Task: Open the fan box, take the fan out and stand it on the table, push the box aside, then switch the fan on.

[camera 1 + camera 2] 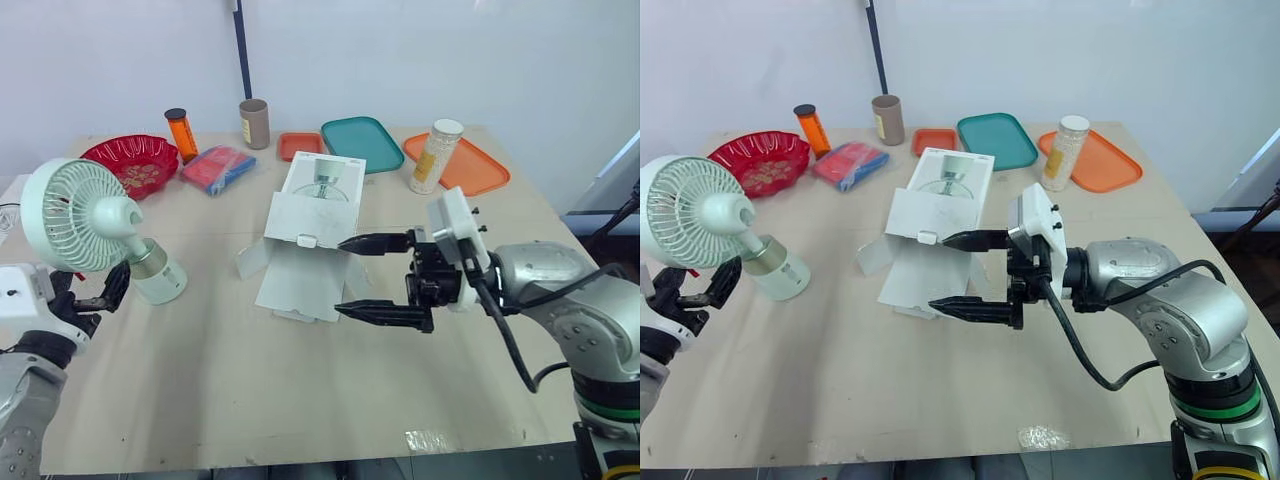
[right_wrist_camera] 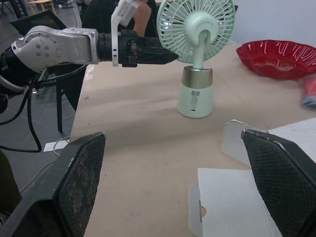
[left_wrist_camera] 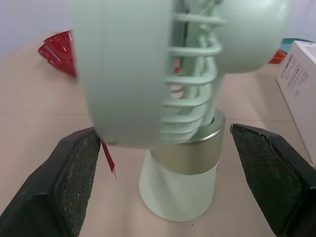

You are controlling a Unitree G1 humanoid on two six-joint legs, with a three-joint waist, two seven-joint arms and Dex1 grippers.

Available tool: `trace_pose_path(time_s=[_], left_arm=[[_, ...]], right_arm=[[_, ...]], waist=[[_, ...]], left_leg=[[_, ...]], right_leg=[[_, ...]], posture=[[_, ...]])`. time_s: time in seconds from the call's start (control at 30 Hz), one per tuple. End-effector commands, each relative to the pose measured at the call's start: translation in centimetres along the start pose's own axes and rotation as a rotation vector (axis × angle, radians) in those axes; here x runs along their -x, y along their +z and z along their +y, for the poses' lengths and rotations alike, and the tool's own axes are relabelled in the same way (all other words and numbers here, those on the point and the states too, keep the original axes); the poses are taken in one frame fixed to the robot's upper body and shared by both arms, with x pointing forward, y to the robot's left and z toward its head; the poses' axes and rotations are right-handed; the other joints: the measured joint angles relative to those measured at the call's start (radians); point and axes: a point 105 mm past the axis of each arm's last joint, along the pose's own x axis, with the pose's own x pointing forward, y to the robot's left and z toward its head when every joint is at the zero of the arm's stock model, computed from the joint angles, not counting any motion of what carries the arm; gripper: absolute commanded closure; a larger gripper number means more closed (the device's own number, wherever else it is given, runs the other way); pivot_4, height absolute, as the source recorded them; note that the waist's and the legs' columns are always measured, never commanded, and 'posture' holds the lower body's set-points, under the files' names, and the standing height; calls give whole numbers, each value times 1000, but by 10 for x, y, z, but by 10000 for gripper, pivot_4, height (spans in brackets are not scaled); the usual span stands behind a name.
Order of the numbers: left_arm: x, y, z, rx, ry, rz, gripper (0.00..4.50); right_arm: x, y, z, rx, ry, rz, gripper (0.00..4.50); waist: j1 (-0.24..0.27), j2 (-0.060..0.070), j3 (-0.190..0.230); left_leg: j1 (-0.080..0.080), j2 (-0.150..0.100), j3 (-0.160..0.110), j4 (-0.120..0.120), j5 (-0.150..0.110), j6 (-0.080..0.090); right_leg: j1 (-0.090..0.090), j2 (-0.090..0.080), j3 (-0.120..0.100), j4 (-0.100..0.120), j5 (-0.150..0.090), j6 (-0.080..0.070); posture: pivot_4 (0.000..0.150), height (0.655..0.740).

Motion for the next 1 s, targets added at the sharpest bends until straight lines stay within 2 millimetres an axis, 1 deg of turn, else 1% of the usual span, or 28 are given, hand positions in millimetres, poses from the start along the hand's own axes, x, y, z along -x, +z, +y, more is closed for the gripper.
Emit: trace_pose_path(time_s=[0.03,0.27,0.33,0.43,0.53,0.63,0.83,1.0], left_arm=[[12,17,7,-23,35,-54,878],[36,17,23,-29,92,-20,878],[44,13,27,-33,97,10,878],[54,5,26,-44,60,72,878],[58,1,-1,-137,-209,162,878],[52,10,-20,-189,-421,183,878],[54,5,-37,-306,-684,254,878],[61,-4,-49,-403,-853,271,878]], right_arm=[[1,8,6,53,13,-16,0],[3,5,5,53,3,-11,0],[3,3,5,53,-4,-7,0],[4,0,3,52,-20,7,0],[3,-9,5,42,-61,41,0],[2,-19,9,51,-86,66,0],[0,-24,8,65,-150,73,0],[0,-33,-1,66,-268,105,0]], waist=[[0,0,0],[0,-1,0],[0,-1,0],[0,-1,0],[0,-2,1],[5,-2,2],[-8,-1,2],[-9,-2,2]], left_leg=[[0,0,0,0,0,0],[0,0,0,0,0,0],[0,0,0,0,0,0],[0,0,0,0,0,0],[0,0,0,0,0,0],[0,0,0,-1,0,0],[1,2,3,-2,-1,-2],[1,3,3,-4,-2,-2]], right_leg=[[0,0,0,0,0,0],[0,0,0,0,0,0],[0,0,0,0,0,0],[0,0,0,0,-1,0],[0,0,0,-1,-2,-1],[0,0,-1,0,-5,-1],[-1,0,0,0,-5,-1],[-2,1,-1,0,-6,-3]], posture=[[1500,7400],[1500,7400],[1500,7400],[1500,7400],[1500,7400],[1500,7400],[1500,7400],[1500,7400]])
